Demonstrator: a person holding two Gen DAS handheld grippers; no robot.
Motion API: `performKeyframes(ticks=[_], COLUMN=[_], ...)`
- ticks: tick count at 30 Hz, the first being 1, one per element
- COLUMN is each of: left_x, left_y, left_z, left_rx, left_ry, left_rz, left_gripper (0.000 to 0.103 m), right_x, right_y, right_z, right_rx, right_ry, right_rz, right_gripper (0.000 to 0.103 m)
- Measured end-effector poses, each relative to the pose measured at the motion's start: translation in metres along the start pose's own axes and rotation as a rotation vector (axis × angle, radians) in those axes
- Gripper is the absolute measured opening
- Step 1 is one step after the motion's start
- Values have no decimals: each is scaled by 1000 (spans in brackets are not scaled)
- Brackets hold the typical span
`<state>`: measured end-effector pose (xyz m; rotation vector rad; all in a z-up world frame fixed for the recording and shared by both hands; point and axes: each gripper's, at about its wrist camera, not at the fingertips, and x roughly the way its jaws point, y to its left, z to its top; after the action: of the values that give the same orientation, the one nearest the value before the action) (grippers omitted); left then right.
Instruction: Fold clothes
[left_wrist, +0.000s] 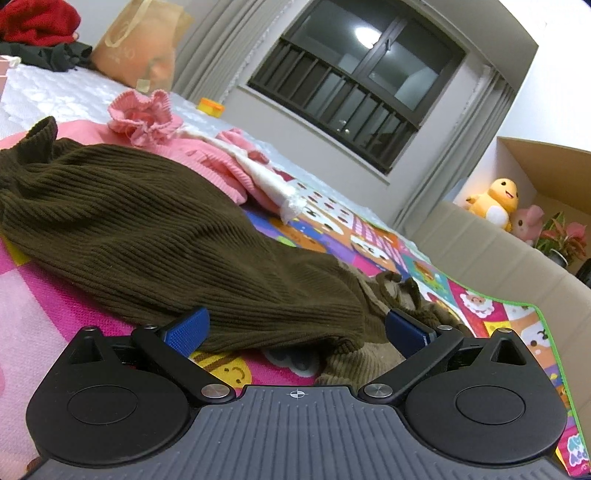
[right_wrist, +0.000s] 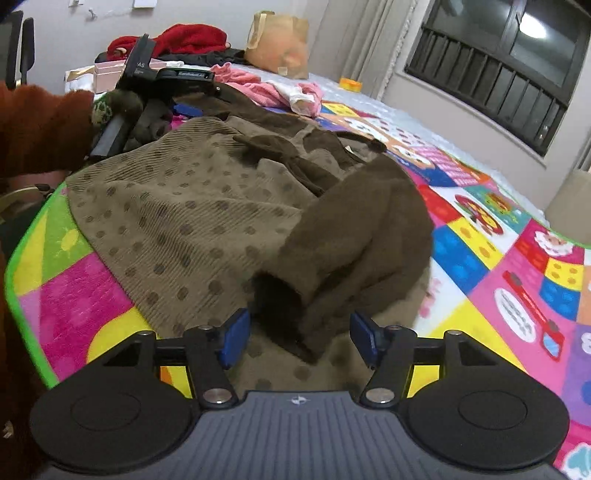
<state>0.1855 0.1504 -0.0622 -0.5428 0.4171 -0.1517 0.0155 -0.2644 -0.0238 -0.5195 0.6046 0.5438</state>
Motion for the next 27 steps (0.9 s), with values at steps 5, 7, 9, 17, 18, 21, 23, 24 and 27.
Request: performKeyframes(ticks=[5,7,9,17,18,21,23,24,27], left_x=[-3,-3,-3,-1,-1,0,0,-1,-1], left_y=[-2,-2,-2,-3,-2,3,5,6,6], left_z=[-1,-1,-1,0,0,0,0,0,-1], left_rx=[4,3,2,5,4,-17,-29,-31,-33], left_ry=[-4,-6,-7,10,10,5,0,-2,-5], left_rz=[18,21,23,30,27,-3,-16,-19,-23], left_gripper=[103,103,103,103,103,103,103,103,103], right_x=[23,21,16,65,78,117,149,163,181], right_y=[-34,-72,-115,-254,-266,-292,-294,-296,-296], right_z=[18,30,44,73,68,49,35,27,15], right_rx=[20,111,205,359,376,413,406,404,389], right_ry=[-49,-91,-138,-111,-79,24,122,170,238], right_rz=[-171,-252,-325,-618,-637,-669,-655,-643,-664], right_gripper=[17,16,15,14,14,13,13,13,28])
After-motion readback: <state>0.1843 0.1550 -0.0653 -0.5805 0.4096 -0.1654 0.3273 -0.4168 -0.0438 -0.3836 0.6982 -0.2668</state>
